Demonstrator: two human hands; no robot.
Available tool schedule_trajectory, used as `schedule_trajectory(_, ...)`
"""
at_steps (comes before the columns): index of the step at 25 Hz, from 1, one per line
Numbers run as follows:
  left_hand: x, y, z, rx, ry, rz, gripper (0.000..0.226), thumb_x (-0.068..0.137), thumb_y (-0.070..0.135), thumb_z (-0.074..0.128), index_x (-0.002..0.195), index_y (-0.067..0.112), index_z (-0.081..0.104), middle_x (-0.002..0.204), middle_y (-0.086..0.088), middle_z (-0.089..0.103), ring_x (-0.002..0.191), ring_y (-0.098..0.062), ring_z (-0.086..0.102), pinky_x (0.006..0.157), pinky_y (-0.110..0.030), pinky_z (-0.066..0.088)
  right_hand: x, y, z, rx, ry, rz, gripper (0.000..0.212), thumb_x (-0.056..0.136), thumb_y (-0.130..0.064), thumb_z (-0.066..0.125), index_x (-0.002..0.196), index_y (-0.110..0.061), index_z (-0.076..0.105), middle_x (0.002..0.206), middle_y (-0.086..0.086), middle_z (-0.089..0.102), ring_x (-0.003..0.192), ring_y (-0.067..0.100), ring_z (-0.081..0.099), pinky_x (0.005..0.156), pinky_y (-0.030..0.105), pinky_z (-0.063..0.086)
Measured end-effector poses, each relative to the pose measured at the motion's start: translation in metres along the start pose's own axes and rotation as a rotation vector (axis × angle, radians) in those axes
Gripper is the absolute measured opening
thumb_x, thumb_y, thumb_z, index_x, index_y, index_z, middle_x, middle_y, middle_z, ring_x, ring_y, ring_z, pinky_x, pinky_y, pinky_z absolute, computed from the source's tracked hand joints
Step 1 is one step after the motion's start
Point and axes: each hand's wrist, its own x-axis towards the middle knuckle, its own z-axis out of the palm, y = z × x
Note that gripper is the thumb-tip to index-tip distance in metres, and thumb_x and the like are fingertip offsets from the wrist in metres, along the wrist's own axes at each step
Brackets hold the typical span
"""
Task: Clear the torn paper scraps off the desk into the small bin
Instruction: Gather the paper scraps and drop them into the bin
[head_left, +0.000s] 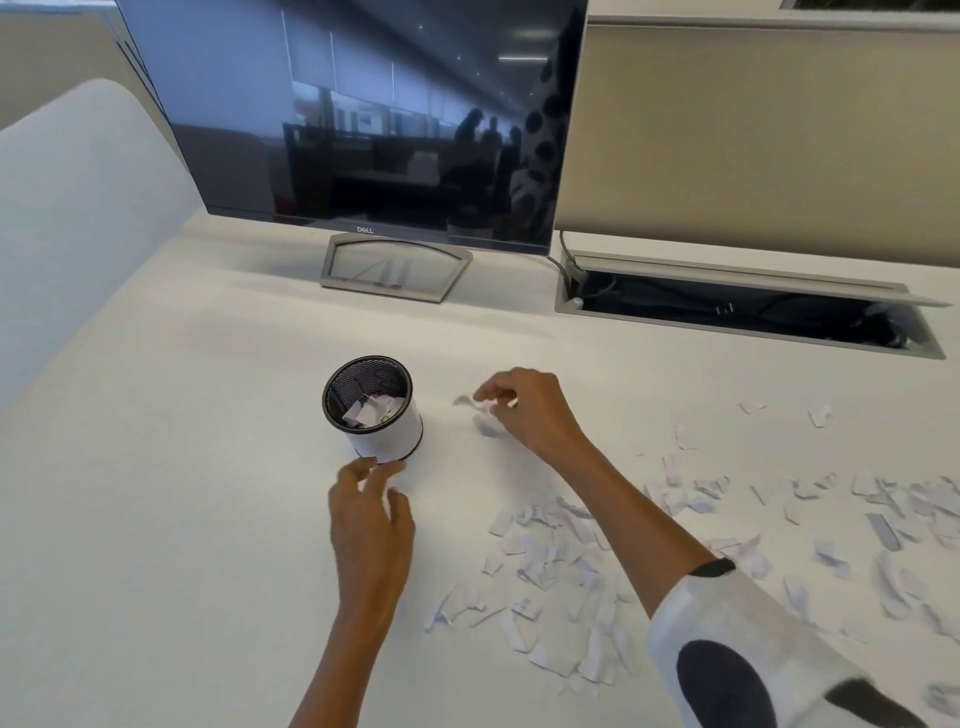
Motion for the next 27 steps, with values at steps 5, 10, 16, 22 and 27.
schedule_trajectory(5,-0.013,0.001,0.027,0.365,-0.291,0.129,0.049,0.099,0.031,0.038,0.146,0.022,0.03,0.158,-0.012,0.015,0.146,-0.03,0.011,0.117,-0.037,0.014,-0.027,0.036,0.011,-0.647,-0.306,-0.232,0.06,0.089,0.003,0.042,0.14,-0.03,0.039,0.156,-0.002,0.024,0.139,0.023,0.023,0.104,0.043,0.028)
schedule_trajectory(10,-0.039,0.009,0.04,0.282,-0.333,0.302,0.047,0.091,0.043,0.053,0.132,0.021,0.054,0.144,-0.009,0.041,0.133,-0.025,0.036,0.104,-0.029,0.032,-0.055,0.043,0.003,-0.72,-0.408,-0.259,0.053,0.087,-0.006,0.052,0.137,-0.021,0.042,0.155,0.004,0.023,0.139,0.026,0.022,0.103,0.043,0.031)
schedule_trajectory(16,-0.048,0.026,0.053,0.111,-0.302,0.308,0.018,0.092,0.017,0.056,0.096,0.008,0.071,0.09,-0.002,0.059,0.073,-0.014,0.054,0.064,-0.018,0.04,-0.08,0.045,0.005,-0.563,-0.249,-0.103,0.033,0.084,-0.005,0.059,0.114,-0.017,0.058,0.117,0.005,0.047,0.099,0.024,0.049,0.072,0.033,0.046)
schedule_trajectory(22,-0.039,0.032,0.038,0.029,-0.223,0.274,0.011,0.087,0.008,0.062,0.084,0.006,0.072,0.088,-0.004,0.066,0.07,-0.016,0.062,0.066,-0.024,0.047,-0.069,0.038,0.005,-0.356,-0.236,0.045,0.011,0.08,-0.005,0.064,0.085,-0.011,0.071,0.094,0.007,0.066,0.084,0.021,0.063,0.069,0.024,0.046)
schedule_trajectory(27,-0.011,0.043,-0.004,-0.196,0.101,0.243,0.005,0.081,0.005,0.071,0.081,0.009,0.072,0.083,0.001,0.067,0.064,-0.004,0.061,0.065,-0.011,0.045,-0.05,-0.012,0.0,0.113,-0.084,-0.013,0.007,0.074,-0.002,0.072,0.077,-0.009,0.072,0.076,0.014,0.071,0.055,0.018,0.064,0.051,0.012,0.048)
